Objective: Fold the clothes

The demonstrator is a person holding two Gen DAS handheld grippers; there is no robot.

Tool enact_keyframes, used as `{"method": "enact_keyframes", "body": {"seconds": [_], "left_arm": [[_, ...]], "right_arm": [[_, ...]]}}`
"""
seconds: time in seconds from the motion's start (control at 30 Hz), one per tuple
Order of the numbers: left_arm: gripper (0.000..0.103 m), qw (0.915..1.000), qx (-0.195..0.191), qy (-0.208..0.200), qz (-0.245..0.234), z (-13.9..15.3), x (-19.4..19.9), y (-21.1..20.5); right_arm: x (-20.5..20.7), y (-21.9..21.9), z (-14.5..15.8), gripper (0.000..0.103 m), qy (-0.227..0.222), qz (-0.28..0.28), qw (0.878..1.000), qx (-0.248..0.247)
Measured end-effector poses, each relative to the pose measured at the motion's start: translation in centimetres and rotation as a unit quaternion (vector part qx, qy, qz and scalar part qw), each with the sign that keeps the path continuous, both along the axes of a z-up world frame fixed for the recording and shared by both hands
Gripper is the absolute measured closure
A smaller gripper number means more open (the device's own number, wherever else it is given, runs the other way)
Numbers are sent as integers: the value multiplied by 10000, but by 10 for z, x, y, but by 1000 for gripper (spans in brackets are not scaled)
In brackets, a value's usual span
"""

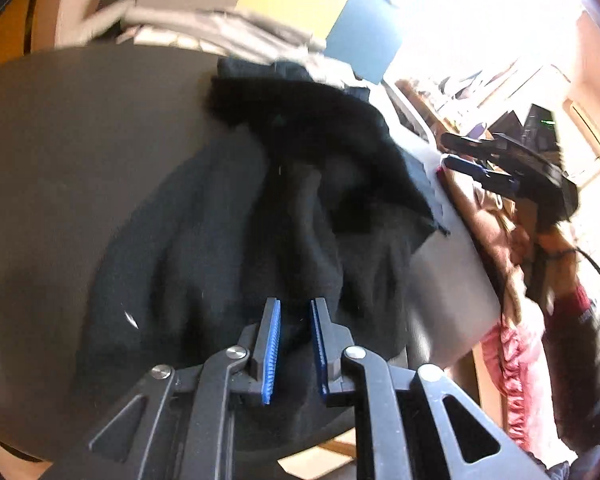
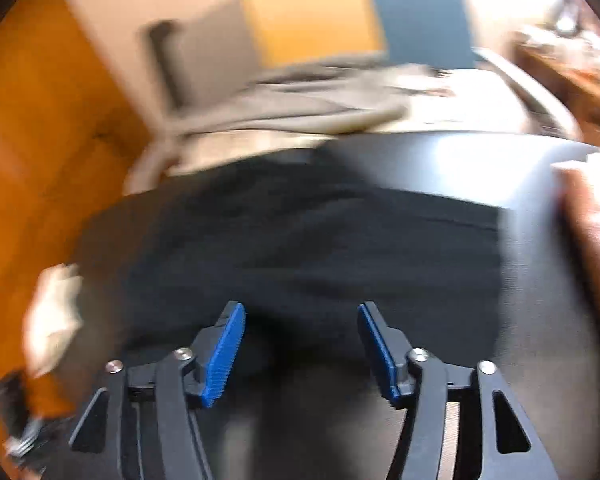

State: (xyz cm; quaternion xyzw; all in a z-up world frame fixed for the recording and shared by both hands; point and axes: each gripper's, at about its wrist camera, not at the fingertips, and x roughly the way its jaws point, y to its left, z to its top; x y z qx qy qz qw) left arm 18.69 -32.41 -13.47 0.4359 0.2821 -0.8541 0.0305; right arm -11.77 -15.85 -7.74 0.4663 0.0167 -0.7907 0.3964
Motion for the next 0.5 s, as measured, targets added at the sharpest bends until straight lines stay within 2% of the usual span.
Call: {"method": "enact_keyframes", "body": {"seconds": [0.03, 0.17, 0.23, 0.27, 0.3, 0.33, 0.37, 0.5], "left_arm": [[85, 10000, -23, -24, 48, -1, -2, -2], [84, 9992, -32, -277, 292, -14, -2, -11], [84, 9986, 151, -373, 357, -25, 5, -15], [84, 9982, 245, -358, 422, -30, 9, -15], [83, 9977, 340, -343, 486, -34, 13, -16], [83, 9969, 444, -322, 556, -38, 17, -18], [82, 9959, 576, -285, 643, -40, 19, -20], [80, 9909, 982, -167, 910, -48, 28, -27]], "right_arm": [[13, -7, 3, 27, 24, 203, 9998, -81], [59, -40, -10, 26, 447, 590, 9968, 292], [82, -57, -16, 26, 658, 783, 9936, 479], [92, -63, -21, 30, 750, 858, 9916, 603], [98, -66, -28, 49, 817, 894, 9895, 789], [104, -70, -35, 61, 884, 930, 9869, 974], [108, -70, -41, 81, 918, 915, 9856, 1088], [113, -42, -52, 91, 819, 432, 9908, 988]]}}
